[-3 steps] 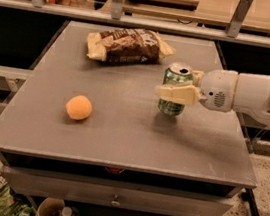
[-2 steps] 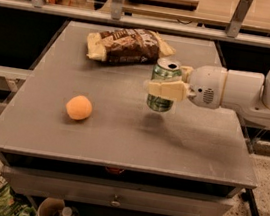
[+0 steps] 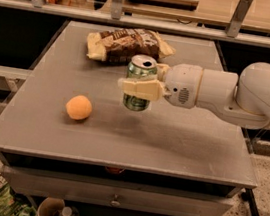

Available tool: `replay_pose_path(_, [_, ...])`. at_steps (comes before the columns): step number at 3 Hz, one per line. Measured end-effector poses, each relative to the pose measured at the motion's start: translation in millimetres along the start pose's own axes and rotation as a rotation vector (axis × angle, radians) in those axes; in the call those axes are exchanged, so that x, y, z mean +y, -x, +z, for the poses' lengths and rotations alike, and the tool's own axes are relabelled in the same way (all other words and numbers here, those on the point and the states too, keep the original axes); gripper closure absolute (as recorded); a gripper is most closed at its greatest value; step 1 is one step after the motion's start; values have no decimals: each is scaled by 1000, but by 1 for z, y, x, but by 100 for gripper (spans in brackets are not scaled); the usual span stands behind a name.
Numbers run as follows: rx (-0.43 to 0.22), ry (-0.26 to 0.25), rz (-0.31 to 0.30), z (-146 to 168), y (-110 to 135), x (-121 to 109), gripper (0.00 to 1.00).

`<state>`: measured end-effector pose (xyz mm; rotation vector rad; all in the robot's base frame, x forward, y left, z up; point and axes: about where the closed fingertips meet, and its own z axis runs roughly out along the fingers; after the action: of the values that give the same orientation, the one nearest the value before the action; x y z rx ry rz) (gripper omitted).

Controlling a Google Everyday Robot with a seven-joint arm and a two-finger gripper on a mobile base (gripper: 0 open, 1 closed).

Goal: Move green can near orange

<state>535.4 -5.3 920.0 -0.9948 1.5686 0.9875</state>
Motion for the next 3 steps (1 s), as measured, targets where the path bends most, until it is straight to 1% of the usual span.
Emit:
replay_pose_path(1, [-12,35,-37,21,-6,16,100])
replay_pose_path(2, [-18,73,-83,40,-20,32,100])
replay_pose_path(3, [-17,93,-116,54,-32,40,100])
